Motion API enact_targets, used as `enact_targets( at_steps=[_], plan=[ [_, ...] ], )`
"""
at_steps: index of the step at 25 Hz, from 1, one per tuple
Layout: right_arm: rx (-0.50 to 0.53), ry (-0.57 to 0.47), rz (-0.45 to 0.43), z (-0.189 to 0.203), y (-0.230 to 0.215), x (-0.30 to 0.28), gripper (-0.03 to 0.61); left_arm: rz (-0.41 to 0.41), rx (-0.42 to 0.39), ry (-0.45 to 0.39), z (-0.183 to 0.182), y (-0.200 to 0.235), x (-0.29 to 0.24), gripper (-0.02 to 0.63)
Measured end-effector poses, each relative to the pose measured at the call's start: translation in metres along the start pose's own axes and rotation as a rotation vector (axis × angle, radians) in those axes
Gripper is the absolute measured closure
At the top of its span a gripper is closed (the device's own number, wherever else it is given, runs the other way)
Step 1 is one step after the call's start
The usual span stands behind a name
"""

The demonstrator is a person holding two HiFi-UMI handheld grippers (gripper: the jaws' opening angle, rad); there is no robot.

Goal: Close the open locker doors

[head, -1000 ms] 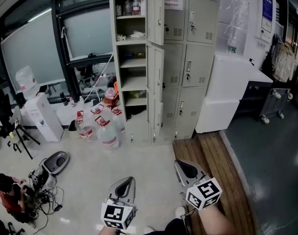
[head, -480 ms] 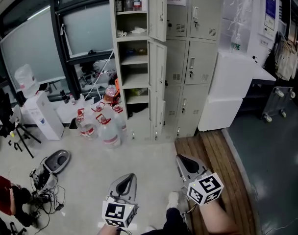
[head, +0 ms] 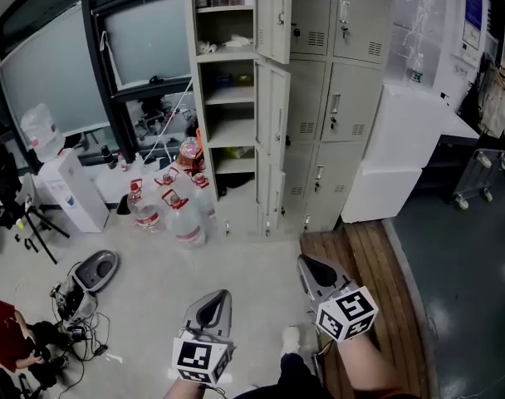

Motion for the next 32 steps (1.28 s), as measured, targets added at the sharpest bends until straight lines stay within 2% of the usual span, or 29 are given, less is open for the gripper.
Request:
enact_targets(
  at_steps=[15,32],
  plan=[
    [-0.008,0.024,-0.020,0.014,-0.086,-0.089,0.583,0.016,-0.017,0.016,0.002,0.024,-0.124,0.609],
    [-0.025,0.059,-0.104,0.047,-0.190,-0.194,0.583,-0.032,0.005,0.030,0.016,0.055,-0.256,0.609]
  ],
)
Point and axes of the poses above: the fingertips, and each gripper's own axes: x backward along the fingers, y to its left, z out of its underside, the point moved 8 cm from there along x, backward along the fingers, and after that the axes turned 1 degree about z, right-handed, at the moved point
